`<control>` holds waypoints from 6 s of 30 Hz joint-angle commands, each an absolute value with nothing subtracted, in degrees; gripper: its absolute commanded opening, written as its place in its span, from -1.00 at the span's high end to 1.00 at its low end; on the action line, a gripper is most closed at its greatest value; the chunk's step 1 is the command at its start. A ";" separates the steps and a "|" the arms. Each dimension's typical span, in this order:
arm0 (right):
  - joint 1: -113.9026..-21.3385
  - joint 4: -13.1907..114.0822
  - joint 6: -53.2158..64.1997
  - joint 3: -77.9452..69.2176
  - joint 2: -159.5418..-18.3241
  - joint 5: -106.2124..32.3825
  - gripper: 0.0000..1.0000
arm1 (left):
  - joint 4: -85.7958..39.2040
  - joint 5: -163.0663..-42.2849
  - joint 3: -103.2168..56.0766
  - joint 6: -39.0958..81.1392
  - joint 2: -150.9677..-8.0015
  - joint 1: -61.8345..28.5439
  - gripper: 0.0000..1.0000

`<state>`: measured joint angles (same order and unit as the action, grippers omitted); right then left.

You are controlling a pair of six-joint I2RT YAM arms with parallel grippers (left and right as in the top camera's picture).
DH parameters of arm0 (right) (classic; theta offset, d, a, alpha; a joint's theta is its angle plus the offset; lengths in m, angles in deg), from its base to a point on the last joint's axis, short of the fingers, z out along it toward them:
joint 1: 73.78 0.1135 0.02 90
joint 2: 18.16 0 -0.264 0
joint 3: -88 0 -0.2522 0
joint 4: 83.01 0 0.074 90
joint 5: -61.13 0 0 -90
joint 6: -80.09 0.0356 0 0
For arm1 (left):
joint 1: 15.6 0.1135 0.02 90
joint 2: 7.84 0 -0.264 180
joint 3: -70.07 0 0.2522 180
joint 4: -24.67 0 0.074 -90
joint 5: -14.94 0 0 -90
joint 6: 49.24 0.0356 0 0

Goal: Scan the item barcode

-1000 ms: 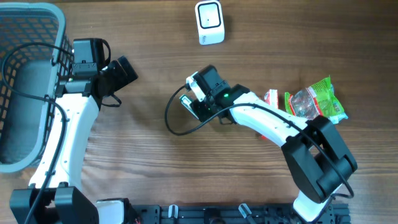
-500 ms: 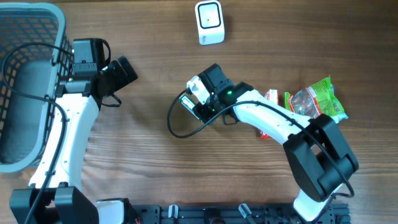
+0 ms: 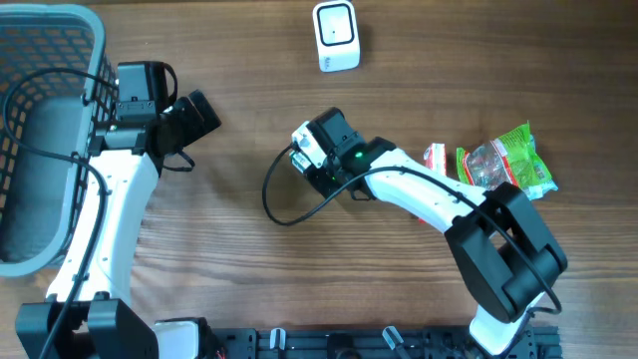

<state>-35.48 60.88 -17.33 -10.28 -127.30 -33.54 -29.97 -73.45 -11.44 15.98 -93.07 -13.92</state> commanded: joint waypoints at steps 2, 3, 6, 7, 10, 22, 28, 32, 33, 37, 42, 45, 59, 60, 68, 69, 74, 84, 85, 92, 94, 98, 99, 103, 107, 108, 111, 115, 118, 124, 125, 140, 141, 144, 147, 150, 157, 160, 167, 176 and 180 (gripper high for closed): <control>-40.24 61.28 -14.33 -10.45 -128.57 -37.45 0.14 | -29.89 -73.08 -12.18 15.87 -92.70 -13.71 -1.00; -41.64 61.06 -14.24 -10.45 -128.57 -37.47 0.13 | -29.89 -73.08 -12.18 15.87 -92.70 -13.71 -1.00; -43.61 60.10 -14.29 -10.49 -128.59 -37.45 0.12 | -29.89 -73.08 -12.18 15.87 -92.70 -13.71 -1.00; -43.65 60.27 -14.46 -10.49 -128.59 -37.45 0.11 | -29.89 -73.08 -12.18 15.87 -92.70 -13.71 -1.00; -43.63 61.36 -15.14 -10.49 -128.59 -40.88 0.12 | -29.89 -73.08 -12.18 15.87 -92.70 -13.71 -1.00; -43.11 61.45 -35.31 -11.63 -128.61 -42.91 -0.04 | -29.89 -73.08 -12.18 15.87 -92.70 -13.71 -1.00; -42.89 61.52 -35.21 -11.65 -131.50 -43.11 -0.01 | -29.89 -73.08 -12.18 15.87 -92.70 -13.71 -1.00; -42.89 61.34 -29.98 -11.61 -131.83 -43.13 0.38 | -29.89 -73.08 -12.18 15.87 -92.70 -13.71 -1.00; -42.89 61.14 -28.93 -11.61 -131.52 -43.81 0.39 | -29.89 -73.08 -12.18 15.87 -92.70 -13.71 -1.00; -42.89 59.33 -28.93 -11.61 -129.42 -52.23 0.63 | -29.89 -73.08 -12.18 15.87 -92.70 -13.71 -1.00; -45.25 56.14 -21.04 -11.63 -129.31 -57.14 0.80 | -29.89 -73.08 -12.18 15.87 -92.70 -13.71 -1.00; -47.96 52.84 -20.19 -11.63 -129.36 -62.87 0.78 | -29.89 -73.08 -12.18 15.87 -92.70 -13.71 -1.00; -51.20 56.71 -18.79 -10.30 -133.42 -55.96 0.03 | -29.89 -73.08 -12.18 15.87 -92.70 -13.71 -1.00; -51.20 56.64 -18.79 -10.32 -133.44 -54.26 0.09 | -29.89 -73.08 -12.18 15.87 -92.70 -13.71 -1.00; -52.44 58.89 -20.52 -9.82 -132.24 -58.89 -0.15 | -29.89 -73.08 -12.18 15.87 -92.70 -13.71 -1.00; -52.46 58.76 -20.74 -9.82 -131.30 -58.80 -0.16 | -29.89 -73.08 -12.18 15.87 -92.70 -13.71 -1.00; -52.33 58.35 -18.29 -9.49 -122.60 -55.85 0.29 | -29.89 -73.08 -12.18 15.87 -92.70 -13.71 -1.00; -51.50 57.08 -19.77 -11.57 -124.70 -54.85 0.84 | -29.89 -73.08 -12.18 15.87 -92.70 -13.71 -1.00; -51.50 57.10 -20.58 -11.57 -125.36 -56.60 0.85 | -29.89 -73.08 -12.18 15.87 -92.70 -13.71 -1.00; -51.50 56.97 -20.19 -11.59 -129.10 -57.45 0.85 | -29.89 -73.08 -12.18 15.87 -92.70 -13.71 -1.00; -51.50 56.90 -20.19 -11.59 -129.40 -57.43 0.85 | -29.89 -73.08 -12.18 15.87 -92.70 -13.71 -1.00; -51.52 56.99 -18.49 -11.63 -129.40 -57.21 0.85 | -29.89 -73.08 -12.18 15.87 -92.70 -13.71 -1.00; -51.50 57.04 -18.40 -11.63 -129.40 -57.21 0.85 | -29.89 -73.08 -12.18 15.87 -92.70 -13.71 -1.00; -51.81 58.54 -17.87 -10.69 -129.27 -63.77 0.78 | -29.89 -73.08 -12.18 15.87 -92.70 -13.71 -1.00; -51.94 57.69 -17.92 -10.28 -129.29 -67.20 0.77 | -29.89 -73.08 -12.18 15.87 -92.70 -13.71 -1.00; -51.89 57.23 -18.07 -10.63 -129.34 -65.45 0.77 | -29.89 -73.08 -12.18 15.87 -92.70 -13.71 -1.00; -51.89 57.56 -18.05 -12.22 -129.36 -57.67 0.78 | -29.89 -73.08 -12.18 15.87 -92.70 -13.71 -1.00; -51.89 60.29 -17.59 -15.02 -129.44 -57.10 0.78 | -29.89 -73.08 -12.18 15.87 -92.70 -13.71 -1.00; -52.20 60.99 -17.20 -15.37 -129.44 -52.60 0.78 | -29.89 -73.08 -12.18 15.87 -92.70 -13.71 -1.00; -55.81 61.36 -15.32 -15.37 -129.71 -53.67 0.79 | -29.89 -73.08 -12.18 15.87 -92.70 -13.71 -1.00; -55.83 61.43 -15.32 -15.37 -130.01 -53.43 0.78 | -29.89 -73.08 -12.18 15.87 -92.70 -13.71 -1.00; -44.51 56.23 -15.71 -10.93 -122.43 -38.89 0.07 | -29.89 -73.08 -12.18 15.87 -92.70 -13.71 -1.00; -43.26 56.47 -15.69 -11.17 -122.95 -36.27 0.07 | -29.89 -73.08 -12.18 15.87 -92.70 -13.71 -1.00; -41.16 57.41 -13.17 -11.19 -125.55 -26.35 0.03 | -29.89 -73.08 -12.18 15.87 -92.70 -13.71 -1.00; -41.16 58.46 -12.67 -11.19 -125.71 -26.30 -0.17 | -29.89 -73.08 -12.18 15.87 -92.70 -13.71 -1.00; -41.16 58.08 -10.79 -11.24 -126.84 -26.35 -0.29 | -29.89 -73.08 -12.18 15.87 -92.70 -13.71 -1.00; -41.12 57.36 -9.68 -11.24 -132.42 -27.81 0.12 | -29.89 -73.08 -12.18 15.87 -92.70 -13.71 -1.00; -41.12 55.59 -9.74 -11.24 -132.59 -28.77 0.33 | -29.89 -73.08 -12.18 15.87 -92.70 -13.71 -1.00; -41.12 55.22 -9.72 -11.04 -132.53 -28.90 0.91 | -29.89 -73.08 -12.18 15.87 -92.70 -13.71 -1.00; -42.80 39.55 -7.56 4.02 -120.66 -47.37 0.92 | -29.89 -73.08 -12.18 15.87 -92.70 -13.71 -1.00; -47.24 28.12 -8.10 21.42 -120.85 -64.44 0.92 | -29.89 -73.08 -12.18 15.87 -92.70 -13.71 -1.00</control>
<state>-44.70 28.77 -8.43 14.84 -122.32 -52.34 -29.97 -73.45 -11.44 15.98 -93.07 -13.92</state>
